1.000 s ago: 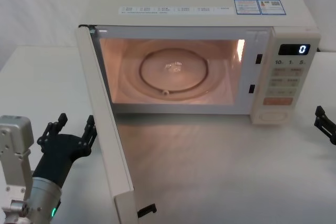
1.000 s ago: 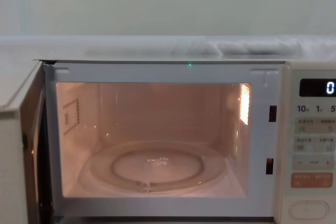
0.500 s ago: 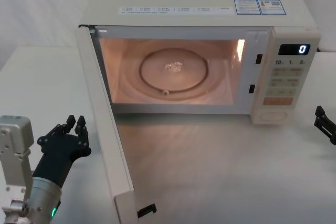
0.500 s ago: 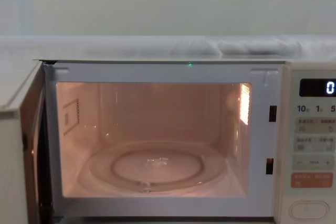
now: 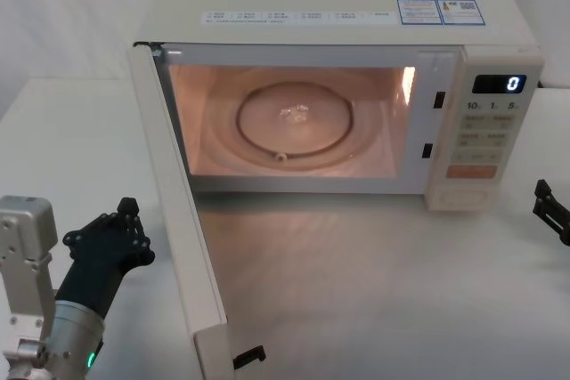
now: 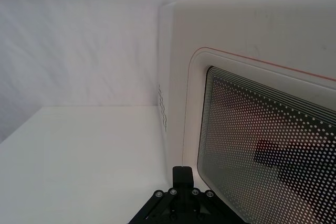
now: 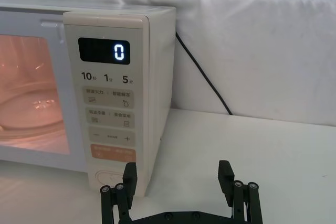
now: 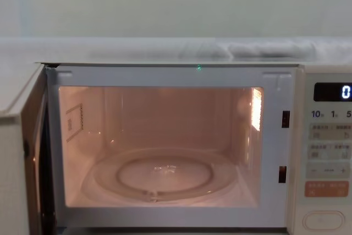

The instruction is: Press the button to open the microwave door with one hand; close the microwave door with the other hand.

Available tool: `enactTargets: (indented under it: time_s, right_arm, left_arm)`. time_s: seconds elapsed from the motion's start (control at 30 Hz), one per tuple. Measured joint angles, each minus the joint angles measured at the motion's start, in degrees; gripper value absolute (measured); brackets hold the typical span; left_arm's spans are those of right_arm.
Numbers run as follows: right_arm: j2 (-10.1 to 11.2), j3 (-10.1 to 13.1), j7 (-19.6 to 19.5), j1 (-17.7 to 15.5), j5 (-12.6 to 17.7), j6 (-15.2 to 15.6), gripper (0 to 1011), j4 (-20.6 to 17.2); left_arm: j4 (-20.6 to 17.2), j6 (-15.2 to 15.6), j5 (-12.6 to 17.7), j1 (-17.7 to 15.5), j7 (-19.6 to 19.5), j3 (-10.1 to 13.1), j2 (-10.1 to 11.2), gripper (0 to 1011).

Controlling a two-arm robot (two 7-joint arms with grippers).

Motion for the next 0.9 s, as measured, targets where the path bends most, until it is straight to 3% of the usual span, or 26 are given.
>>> enactTargets:
  time_s: [0.27,0.5,0.67,0.9]
  right_arm:
    - [0.0,0.0,0.0,0.0,0.0,0.0,1002,0.0]
    - [0.0,0.0,0.0,0.0,0.0,0.0,1002,0.0]
    - [0.0,0.0,0.0,0.0,0.0,0.0,1002,0.0]
    - [0.0,0.0,0.0,0.0,0.0,0.0,1002,0.0]
  left_arm:
    - [-1.3,1.4,-3.5,0.2,-4.8,-2.0,0.7,0]
    - [-4.7,5.2,-8.3,0.6,-8.0,-6.3,2.4,0]
    - [-7.7,7.7,-11.9,1.7,-10.9,-9.9,5.9,0]
    - [-9.3,8.5,-16.3,1.9,-15.7,-11.9,9.7,0]
